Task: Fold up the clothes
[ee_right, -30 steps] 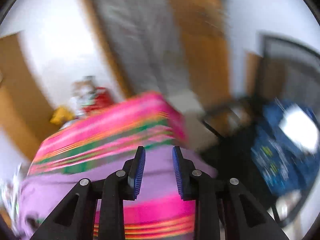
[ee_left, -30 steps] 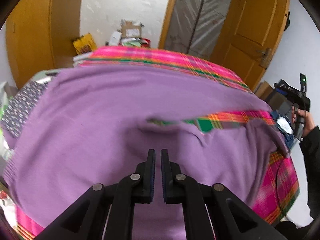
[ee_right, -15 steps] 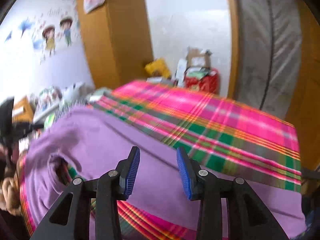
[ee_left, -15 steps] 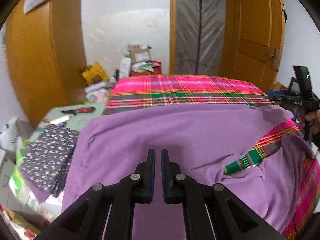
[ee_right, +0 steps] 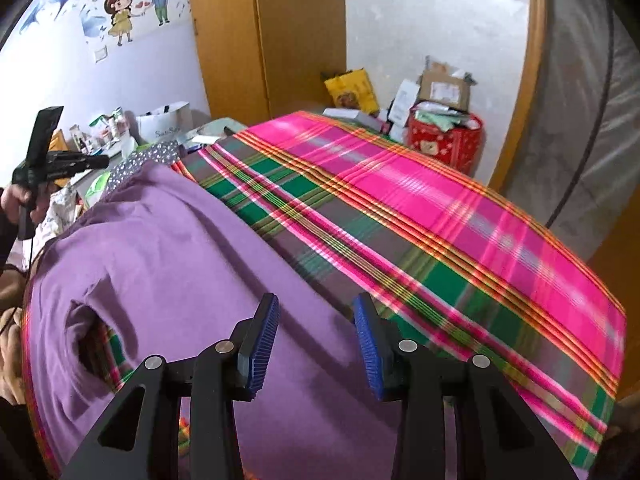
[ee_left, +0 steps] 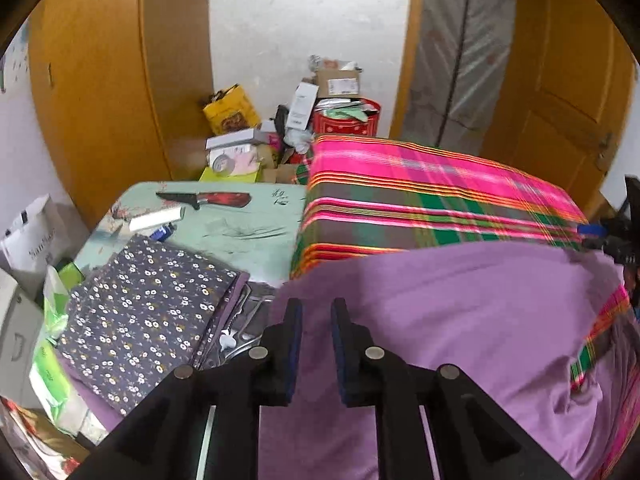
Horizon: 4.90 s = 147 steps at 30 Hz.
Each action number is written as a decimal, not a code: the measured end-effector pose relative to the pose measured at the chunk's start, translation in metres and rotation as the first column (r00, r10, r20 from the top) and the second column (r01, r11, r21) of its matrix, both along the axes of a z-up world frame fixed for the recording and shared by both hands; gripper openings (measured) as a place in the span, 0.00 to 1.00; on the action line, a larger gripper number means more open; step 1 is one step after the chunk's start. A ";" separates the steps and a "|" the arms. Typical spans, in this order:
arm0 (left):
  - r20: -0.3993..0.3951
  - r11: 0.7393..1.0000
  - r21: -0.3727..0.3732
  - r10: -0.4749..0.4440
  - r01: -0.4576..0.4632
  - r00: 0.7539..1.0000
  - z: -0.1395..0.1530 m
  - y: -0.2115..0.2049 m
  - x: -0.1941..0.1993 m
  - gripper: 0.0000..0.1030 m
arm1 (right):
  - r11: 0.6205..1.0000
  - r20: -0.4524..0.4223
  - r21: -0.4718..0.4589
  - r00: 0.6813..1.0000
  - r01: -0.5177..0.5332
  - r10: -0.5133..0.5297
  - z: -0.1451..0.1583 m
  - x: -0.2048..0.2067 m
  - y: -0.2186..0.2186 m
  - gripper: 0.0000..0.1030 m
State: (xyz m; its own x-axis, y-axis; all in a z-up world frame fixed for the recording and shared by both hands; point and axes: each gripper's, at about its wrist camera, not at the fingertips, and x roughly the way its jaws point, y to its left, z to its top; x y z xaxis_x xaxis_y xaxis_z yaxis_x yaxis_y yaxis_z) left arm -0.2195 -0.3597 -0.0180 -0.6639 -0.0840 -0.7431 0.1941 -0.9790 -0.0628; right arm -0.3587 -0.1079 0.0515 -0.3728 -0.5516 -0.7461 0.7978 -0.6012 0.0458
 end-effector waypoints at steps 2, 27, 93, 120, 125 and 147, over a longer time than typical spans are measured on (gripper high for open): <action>0.015 0.999 0.036 0.011 -0.012 1.000 -0.009 -0.011 -0.009 0.20 | 1.000 0.029 -0.001 1.000 -0.011 0.011 -0.009 -0.010 -0.008 0.40; 0.106 0.968 0.245 0.030 -0.056 0.994 -0.059 -0.046 -0.043 0.23 | 0.973 0.119 0.095 0.972 -0.212 0.200 -0.053 -0.022 -0.054 0.32; -0.061 0.949 0.308 -0.050 0.067 0.997 -0.034 0.155 0.163 0.23 | 0.773 0.031 -0.120 0.781 0.622 -0.624 -0.024 0.242 0.237 0.31; -0.086 0.896 0.182 -0.396 0.405 0.914 -0.011 0.306 0.108 0.23 | 0.359 0.485 -0.339 0.488 0.870 -0.725 -0.047 0.124 0.375 0.46; -0.065 0.889 0.190 -0.411 0.416 0.909 -0.017 0.312 0.101 0.23 | 0.234 0.691 -0.308 0.386 0.922 -0.611 -0.079 0.069 0.410 0.47; -0.060 0.890 0.209 -0.401 0.404 0.914 -0.018 0.310 0.095 0.23 | 0.267 0.663 -0.193 0.326 0.944 -0.674 -0.083 0.040 0.429 0.10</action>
